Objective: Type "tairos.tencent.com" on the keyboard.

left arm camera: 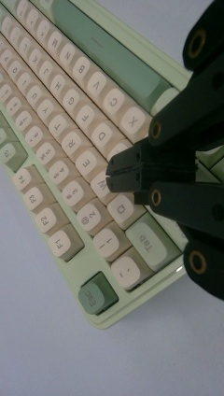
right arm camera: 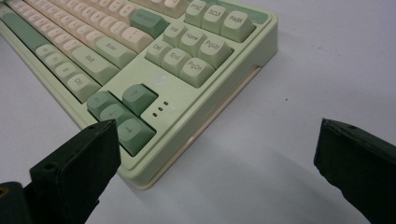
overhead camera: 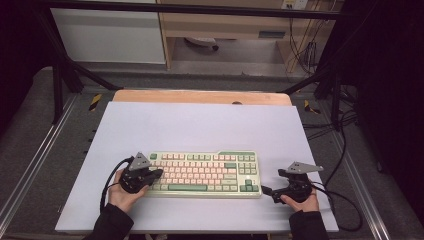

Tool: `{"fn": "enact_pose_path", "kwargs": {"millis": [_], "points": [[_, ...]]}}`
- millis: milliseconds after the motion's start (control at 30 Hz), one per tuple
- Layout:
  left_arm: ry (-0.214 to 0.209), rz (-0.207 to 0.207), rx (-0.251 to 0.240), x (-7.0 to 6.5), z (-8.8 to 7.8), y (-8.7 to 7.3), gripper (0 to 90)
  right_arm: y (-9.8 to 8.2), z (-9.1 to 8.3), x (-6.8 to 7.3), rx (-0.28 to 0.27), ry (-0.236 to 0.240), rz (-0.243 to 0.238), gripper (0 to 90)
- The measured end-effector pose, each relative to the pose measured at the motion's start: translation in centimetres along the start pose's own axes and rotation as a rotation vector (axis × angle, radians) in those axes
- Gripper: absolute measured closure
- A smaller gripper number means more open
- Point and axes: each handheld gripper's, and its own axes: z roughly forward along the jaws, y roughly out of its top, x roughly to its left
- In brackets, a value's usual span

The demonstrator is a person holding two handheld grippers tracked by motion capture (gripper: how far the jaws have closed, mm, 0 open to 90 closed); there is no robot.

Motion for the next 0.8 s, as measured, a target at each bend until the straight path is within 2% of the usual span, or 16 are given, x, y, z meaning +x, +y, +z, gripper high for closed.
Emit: {"fn": "enact_pose_path", "kwargs": {"millis": [233,467,633,800], "points": [[-0.001,0.004,0.001,-0.1,0.1,-0.1,90.0,0.0,-0.1,0.0,-0.008,-0.001,0.0,1.2],[-0.003,0.008,-0.026,-0.1,-1.0,0.0,89.9,0.1,-0.2,0.0,-0.011,0.008,0.009,3.9],[-0.005,0.008,-0.036,0.1,-1.9,-0.6,89.9,0.4,-0.4,0.3,-0.026,0.018,0.012,8.7],[-0.006,-0.009,-0.053,0.6,-2.7,-0.9,89.9,1.2,-0.6,1.2,-0.046,0.03,0.003,18.6]]}}
